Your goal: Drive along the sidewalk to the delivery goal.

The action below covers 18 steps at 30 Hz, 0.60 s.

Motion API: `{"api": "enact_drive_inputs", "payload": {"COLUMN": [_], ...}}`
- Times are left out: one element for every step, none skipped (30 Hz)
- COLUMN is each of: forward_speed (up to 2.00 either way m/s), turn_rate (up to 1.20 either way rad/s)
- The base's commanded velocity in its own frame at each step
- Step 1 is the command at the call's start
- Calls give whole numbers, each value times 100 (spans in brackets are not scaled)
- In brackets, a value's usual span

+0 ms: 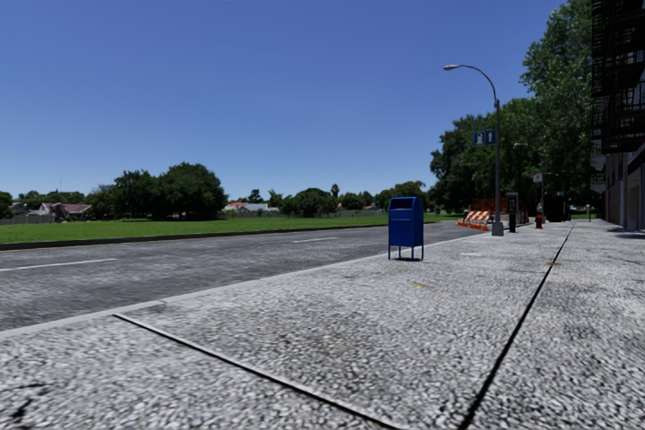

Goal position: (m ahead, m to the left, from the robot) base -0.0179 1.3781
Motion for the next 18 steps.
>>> {"api": "enact_drive_inputs", "payload": {"forward_speed": [0, 0, 0, 0, 0, 0, 0, 0, 0, 0, 0, 0, 0, 0, 0, 0, 0, 0], "turn_rate": [0, 0, 0, 0, 0, 0, 0, 0, 0, 0, 0, 0, 0, 0, 0, 0, 0, 0]}}
